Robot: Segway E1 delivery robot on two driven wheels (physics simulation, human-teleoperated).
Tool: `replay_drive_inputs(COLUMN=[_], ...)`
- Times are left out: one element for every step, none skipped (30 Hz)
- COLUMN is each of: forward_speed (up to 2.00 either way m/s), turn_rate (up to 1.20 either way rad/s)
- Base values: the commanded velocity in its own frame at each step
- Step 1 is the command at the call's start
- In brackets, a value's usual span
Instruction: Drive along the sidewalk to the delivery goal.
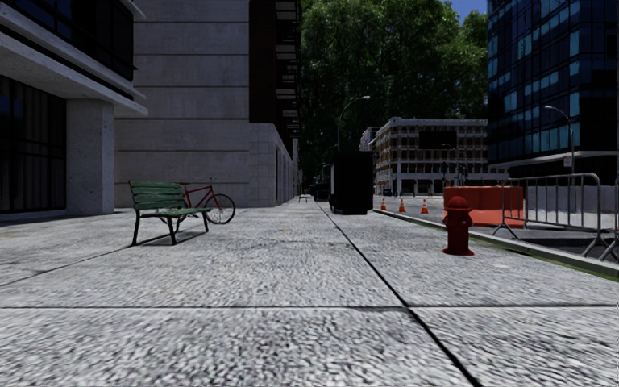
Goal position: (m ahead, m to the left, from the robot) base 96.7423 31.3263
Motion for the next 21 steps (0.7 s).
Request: replay_drive_inputs(forward_speed=[2.0, 2.0, 2.0, 2.0, 2.0, 2.0, 2.0, 2.0, 2.0, 2.0, 2.0, 2.0, 2.0, 2.0, 2.0, 2.0, 2.0, 2.0, 2.0, 2.0, 2.0], turn_rate=[0.0, 0.0, 0.0, 0.0, 0.0, 0.0, 0.0, 0.0, 0.0, 0.0, 0.0, 0.0, 0.0, 0.0, 0.0, 0.0, 0.0, 0.0, 0.0, 0.0, 0.0])
